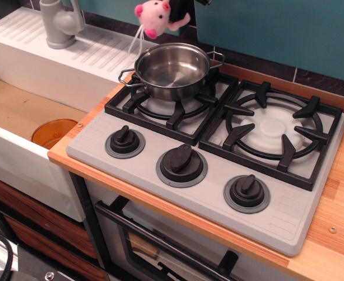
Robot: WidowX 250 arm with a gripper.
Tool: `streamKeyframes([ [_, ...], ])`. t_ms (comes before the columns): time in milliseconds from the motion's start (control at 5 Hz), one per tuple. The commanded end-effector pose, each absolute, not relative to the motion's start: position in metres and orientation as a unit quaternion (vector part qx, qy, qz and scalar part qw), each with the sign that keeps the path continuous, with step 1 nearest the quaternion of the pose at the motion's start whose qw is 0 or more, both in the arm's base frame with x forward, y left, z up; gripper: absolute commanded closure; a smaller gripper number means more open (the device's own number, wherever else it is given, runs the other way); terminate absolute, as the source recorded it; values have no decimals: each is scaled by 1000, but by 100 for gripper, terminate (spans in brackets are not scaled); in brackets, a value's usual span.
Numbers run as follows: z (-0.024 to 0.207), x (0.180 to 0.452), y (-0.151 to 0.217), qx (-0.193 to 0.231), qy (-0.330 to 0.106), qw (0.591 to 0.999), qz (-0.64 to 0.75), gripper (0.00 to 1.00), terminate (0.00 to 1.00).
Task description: Put stuffedpig in pan
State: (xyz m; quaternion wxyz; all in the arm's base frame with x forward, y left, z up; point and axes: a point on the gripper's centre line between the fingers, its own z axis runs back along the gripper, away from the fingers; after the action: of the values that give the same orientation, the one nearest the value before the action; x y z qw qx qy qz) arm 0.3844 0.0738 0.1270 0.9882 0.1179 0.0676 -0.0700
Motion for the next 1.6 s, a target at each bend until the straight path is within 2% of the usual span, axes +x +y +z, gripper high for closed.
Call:
streamKeyframes([
  [0,140,380,58,119,22,991,-60,0,0],
  [400,150,382,56,124,22,990,-64,0,0],
  [600,157,381,51,97,8,993,-65,0,0],
  [800,164,379,47,79,-24,994,-65,0,0],
  [1400,179,377,25,100,-67,992,-42,0,0],
])
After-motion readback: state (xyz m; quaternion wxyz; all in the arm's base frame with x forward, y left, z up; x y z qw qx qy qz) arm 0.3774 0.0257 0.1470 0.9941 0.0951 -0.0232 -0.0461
